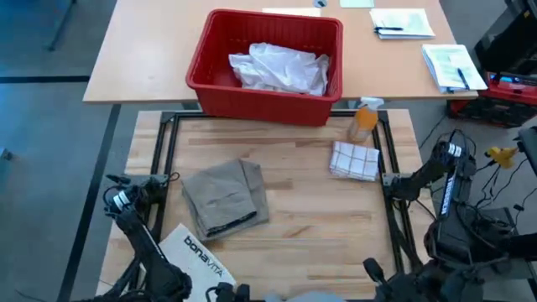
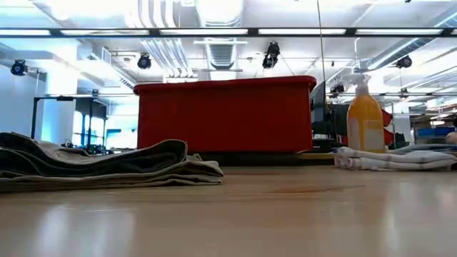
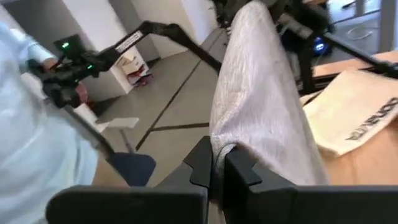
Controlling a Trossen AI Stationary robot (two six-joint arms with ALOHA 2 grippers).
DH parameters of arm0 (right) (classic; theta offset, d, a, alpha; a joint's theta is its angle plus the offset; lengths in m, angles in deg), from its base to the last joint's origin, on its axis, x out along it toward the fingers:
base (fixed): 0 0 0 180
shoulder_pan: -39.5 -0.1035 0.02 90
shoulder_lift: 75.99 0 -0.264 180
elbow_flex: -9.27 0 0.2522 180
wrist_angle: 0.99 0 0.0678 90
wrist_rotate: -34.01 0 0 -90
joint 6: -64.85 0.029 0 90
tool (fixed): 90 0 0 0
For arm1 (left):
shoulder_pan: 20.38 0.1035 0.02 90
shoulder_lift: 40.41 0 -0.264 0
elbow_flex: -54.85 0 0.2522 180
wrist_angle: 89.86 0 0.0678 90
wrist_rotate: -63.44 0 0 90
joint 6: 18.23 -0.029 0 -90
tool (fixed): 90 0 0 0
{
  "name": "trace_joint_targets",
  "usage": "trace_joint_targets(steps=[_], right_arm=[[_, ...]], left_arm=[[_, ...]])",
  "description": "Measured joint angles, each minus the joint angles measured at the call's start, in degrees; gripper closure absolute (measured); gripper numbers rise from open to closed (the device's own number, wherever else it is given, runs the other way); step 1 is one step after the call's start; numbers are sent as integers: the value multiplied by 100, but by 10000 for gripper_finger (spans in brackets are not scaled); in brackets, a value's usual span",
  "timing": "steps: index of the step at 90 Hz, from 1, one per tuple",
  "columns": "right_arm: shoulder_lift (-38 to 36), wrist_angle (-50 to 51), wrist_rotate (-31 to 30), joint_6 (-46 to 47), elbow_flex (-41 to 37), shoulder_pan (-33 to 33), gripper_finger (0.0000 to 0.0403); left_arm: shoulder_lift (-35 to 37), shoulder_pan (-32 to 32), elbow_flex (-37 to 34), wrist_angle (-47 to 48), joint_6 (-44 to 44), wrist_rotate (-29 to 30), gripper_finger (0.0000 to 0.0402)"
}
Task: Fold laundry
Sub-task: Fold the gray shirt
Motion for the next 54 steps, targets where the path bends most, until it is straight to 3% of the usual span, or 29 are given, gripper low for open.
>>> trace_joint_targets(steps=[9,22,54], right_arm=[[-125,388,-264,175,-20,4,403],[-452,1062,-603,672,-218,4,403],[-1257,998,-892,810,-1471,181,403]], left_arm=[[62,97,-133,238,178,44,402],[306,257,-448,757,539,554,402],[1038,573,-1716,1037,1306,962,402]])
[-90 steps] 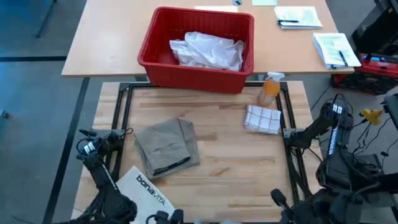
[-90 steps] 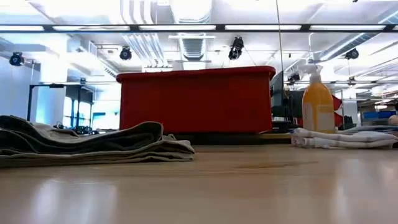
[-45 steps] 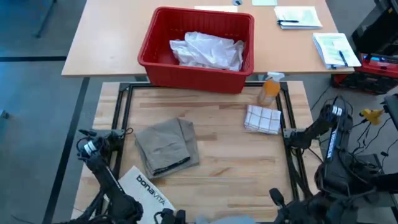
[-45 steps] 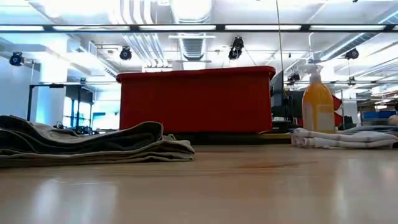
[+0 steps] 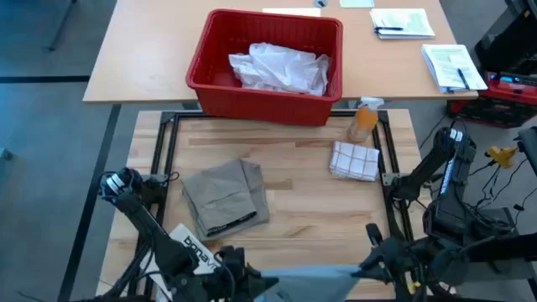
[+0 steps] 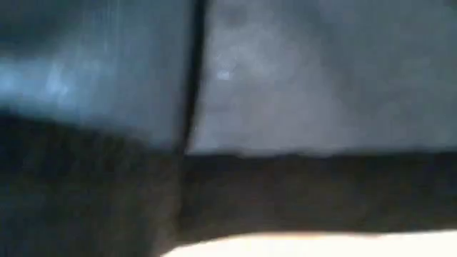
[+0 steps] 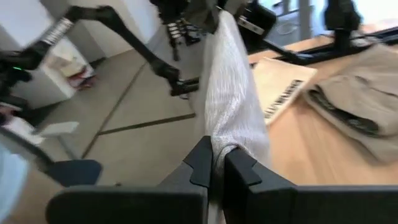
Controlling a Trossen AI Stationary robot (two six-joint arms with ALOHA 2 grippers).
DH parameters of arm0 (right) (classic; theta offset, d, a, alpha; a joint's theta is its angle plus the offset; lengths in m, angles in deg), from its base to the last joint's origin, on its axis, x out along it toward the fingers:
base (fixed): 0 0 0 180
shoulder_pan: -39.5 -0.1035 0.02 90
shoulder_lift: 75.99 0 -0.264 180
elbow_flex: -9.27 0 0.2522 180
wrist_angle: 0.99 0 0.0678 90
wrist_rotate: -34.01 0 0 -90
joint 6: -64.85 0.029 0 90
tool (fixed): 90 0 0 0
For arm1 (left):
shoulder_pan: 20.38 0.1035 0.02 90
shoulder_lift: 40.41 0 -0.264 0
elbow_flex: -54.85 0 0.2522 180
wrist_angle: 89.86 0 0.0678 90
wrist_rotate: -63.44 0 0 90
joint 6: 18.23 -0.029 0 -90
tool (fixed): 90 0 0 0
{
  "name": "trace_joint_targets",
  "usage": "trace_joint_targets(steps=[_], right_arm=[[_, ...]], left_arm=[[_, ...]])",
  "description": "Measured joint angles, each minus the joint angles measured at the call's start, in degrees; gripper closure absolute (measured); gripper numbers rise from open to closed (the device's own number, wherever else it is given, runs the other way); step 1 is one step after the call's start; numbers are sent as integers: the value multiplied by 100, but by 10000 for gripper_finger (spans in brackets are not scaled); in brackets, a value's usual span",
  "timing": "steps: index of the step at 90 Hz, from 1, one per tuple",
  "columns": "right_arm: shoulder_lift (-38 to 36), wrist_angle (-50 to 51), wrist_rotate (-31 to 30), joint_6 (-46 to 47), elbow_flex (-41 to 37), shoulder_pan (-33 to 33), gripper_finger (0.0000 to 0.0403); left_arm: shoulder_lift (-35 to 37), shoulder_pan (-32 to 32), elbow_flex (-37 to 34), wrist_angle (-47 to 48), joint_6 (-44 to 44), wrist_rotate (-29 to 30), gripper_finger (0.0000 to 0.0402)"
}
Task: Fold laundry
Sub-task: Fold the gray shirt
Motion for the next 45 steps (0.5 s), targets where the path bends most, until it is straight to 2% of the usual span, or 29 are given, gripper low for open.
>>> trace_joint_targets(steps=[18,27,45], right_arm=[[-580,-97,-141,317,-757,98,403],[-826,-126,-152,436,-1113,235,403],[-1137,-452,-106,245,-1728,554,403]], left_arm=[[127,173,-395,51,318,-9,402],[135,295,-441,485,668,-26,402],[155,561,-443,1324,759,-120,402]])
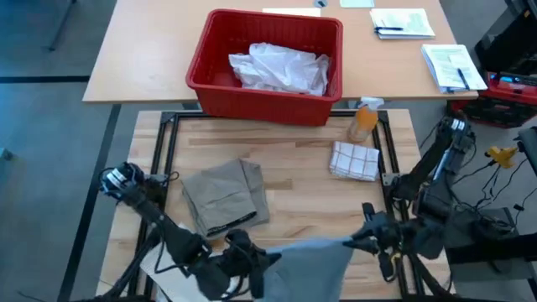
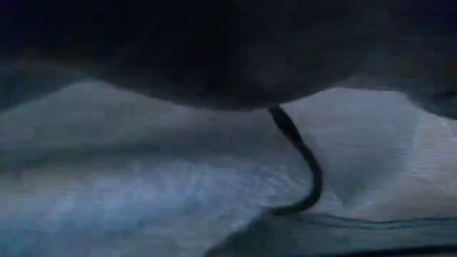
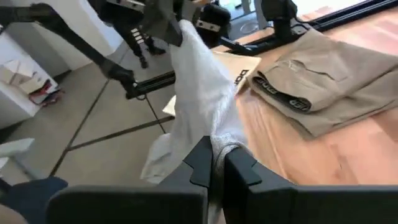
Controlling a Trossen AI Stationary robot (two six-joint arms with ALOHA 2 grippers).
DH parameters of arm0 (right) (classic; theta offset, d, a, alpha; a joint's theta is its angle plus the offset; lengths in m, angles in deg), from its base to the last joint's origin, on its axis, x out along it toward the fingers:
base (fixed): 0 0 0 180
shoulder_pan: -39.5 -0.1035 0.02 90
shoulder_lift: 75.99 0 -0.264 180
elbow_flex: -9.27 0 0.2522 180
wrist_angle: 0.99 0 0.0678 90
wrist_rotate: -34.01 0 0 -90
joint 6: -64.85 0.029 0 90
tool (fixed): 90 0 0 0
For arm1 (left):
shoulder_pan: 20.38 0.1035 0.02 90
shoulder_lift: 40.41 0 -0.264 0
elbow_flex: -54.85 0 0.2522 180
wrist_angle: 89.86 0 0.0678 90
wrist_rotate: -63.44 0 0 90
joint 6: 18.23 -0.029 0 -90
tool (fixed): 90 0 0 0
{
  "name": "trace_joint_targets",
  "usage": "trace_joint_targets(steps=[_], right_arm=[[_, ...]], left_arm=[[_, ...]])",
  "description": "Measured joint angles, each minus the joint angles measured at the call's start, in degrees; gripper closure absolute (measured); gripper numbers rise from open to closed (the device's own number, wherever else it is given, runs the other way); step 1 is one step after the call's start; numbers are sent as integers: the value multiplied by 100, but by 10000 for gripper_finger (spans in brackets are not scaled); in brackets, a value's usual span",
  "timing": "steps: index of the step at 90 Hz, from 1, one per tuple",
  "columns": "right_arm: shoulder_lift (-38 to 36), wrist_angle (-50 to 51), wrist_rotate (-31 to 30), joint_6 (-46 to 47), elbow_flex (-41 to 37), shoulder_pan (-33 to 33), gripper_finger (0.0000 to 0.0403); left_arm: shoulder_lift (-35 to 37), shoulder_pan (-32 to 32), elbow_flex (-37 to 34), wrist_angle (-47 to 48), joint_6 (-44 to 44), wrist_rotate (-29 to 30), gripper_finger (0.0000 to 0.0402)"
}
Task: Fold laundry
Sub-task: Fold the gray shirt
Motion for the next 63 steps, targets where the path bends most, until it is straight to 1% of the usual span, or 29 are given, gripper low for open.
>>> trace_joint_targets(steps=[10,16,30,41,46,50,58,63], right_arm=[[-176,-34,231,-40,-286,294,403],[-282,-48,434,-126,-494,484,403],[-625,-95,615,-167,-822,788,403],[-797,-83,891,-281,-950,1080,403],[-882,-88,995,-301,-1015,1194,403],[-945,-95,1096,-316,-1084,1297,403],[-1091,-56,1411,-297,-1265,1543,403],[-1181,-69,1526,-270,-1397,1688,403]], left_arm=[[17,177,0,470,509,1,402],[17,263,0,709,587,-8,402],[17,464,0,1267,834,-24,402],[28,673,0,1476,819,-463,402],[28,754,0,1636,805,-524,402],[32,835,0,1723,636,-619,402],[104,1066,0,1929,284,-1184,402],[128,1192,0,2036,182,-1327,402]])
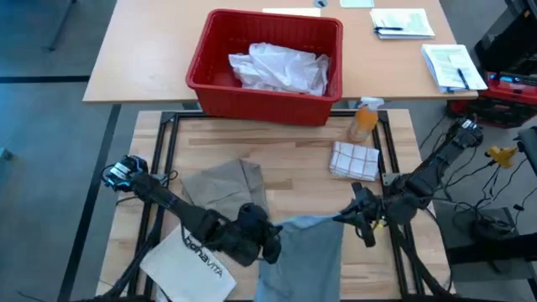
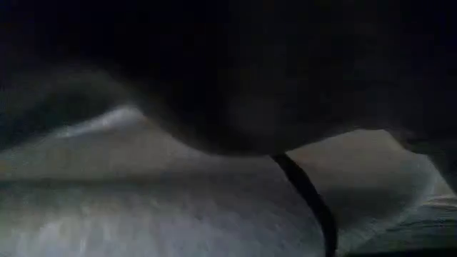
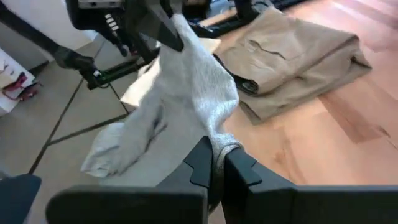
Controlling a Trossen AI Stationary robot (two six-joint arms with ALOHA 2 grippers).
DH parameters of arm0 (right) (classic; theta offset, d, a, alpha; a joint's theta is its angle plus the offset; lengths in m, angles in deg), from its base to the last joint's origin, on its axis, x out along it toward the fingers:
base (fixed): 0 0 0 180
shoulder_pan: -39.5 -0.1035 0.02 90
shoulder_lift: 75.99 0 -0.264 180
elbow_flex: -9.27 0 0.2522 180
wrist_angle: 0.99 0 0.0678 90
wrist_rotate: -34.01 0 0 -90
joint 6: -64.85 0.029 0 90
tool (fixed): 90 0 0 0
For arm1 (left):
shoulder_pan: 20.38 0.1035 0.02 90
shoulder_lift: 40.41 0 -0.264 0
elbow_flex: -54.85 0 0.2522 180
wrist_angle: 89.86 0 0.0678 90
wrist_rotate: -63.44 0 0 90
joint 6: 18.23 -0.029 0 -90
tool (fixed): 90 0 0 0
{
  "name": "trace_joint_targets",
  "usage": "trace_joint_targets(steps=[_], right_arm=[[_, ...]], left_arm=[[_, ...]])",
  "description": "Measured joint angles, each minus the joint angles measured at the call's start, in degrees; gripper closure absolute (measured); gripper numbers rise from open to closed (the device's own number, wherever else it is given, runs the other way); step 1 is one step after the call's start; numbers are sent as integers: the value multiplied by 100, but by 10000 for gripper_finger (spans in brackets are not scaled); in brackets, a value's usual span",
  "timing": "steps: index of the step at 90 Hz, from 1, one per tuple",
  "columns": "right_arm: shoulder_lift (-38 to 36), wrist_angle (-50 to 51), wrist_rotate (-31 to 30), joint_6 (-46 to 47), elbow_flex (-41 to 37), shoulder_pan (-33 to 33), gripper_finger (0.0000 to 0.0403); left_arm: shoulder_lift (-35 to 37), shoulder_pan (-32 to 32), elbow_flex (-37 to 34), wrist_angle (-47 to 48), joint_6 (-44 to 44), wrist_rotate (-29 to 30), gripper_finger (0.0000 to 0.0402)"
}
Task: Fold laundry
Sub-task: Fold the gray shirt
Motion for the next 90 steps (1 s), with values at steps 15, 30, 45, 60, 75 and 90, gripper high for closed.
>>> trace_joint_targets(steps=[15,30,45,60,75,90], right_arm=[[-474,-3,358,129,-407,385,403],[-895,5,837,288,-751,851,403],[-1110,-4,1458,274,-1038,1405,403],[-1157,-33,2213,104,-1236,2129,403],[-1218,-164,2907,-257,-1400,2946,403],[-1260,-321,3758,-644,-1521,3850,403]], left_arm=[[83,297,-135,247,-150,-163,402],[204,633,-710,-184,-196,-511,402],[327,925,-1312,-1033,-257,-893,402],[414,1260,-1843,-1641,-299,-1224,402],[542,1524,-2167,-1703,-376,-1513,402],[580,1777,-2304,-1871,-572,-1691,402]])
